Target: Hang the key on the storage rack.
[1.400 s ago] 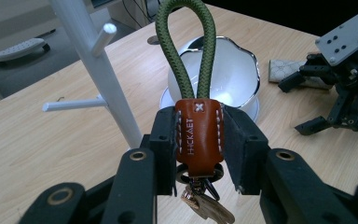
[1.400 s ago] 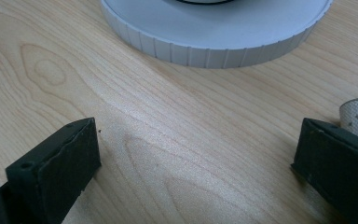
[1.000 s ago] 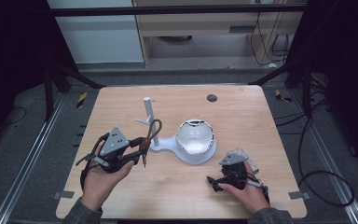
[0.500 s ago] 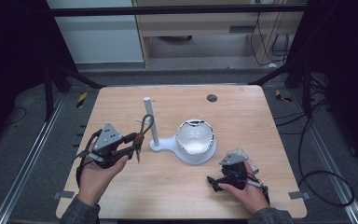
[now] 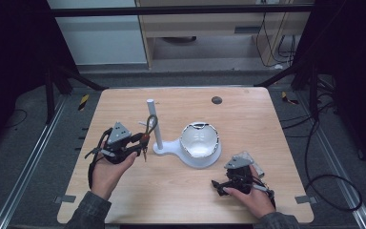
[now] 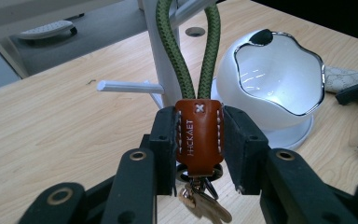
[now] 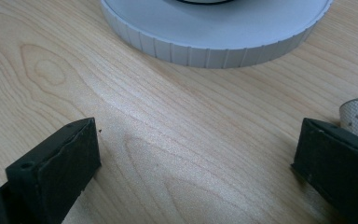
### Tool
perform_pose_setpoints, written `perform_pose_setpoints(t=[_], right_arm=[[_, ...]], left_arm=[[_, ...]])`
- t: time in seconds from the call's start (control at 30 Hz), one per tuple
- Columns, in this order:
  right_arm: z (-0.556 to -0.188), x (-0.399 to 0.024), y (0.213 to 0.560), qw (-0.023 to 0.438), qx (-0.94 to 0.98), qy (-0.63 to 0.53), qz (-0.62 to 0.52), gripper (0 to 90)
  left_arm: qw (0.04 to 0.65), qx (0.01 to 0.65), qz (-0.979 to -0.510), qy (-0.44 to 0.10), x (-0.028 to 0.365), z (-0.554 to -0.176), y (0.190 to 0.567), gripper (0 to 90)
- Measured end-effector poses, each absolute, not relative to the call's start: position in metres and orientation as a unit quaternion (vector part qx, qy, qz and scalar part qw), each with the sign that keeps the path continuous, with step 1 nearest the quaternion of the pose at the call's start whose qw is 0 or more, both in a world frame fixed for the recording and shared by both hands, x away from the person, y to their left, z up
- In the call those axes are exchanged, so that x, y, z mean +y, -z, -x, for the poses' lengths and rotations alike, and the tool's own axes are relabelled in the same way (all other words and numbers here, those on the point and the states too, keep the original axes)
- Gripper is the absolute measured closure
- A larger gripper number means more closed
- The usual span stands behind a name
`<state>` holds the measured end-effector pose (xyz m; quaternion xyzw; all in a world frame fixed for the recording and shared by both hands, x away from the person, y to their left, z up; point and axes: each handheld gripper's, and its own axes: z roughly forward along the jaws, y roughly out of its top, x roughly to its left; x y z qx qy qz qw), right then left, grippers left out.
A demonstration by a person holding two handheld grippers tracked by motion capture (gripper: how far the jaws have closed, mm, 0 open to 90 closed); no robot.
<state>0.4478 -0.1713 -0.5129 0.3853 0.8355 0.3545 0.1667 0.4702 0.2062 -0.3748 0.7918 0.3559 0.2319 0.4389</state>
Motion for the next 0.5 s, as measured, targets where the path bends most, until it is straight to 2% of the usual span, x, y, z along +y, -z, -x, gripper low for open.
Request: perform_pose_setpoints(t=[0.5], right_arm=[[-0.448, -0.172, 0.513, 0.168, 0.836, -0.354, -0.384, 0.2]], left_arm=[[0.441, 0.371, -0.786, -0.224, 0.193, -0.486, 0.395, 65.7]])
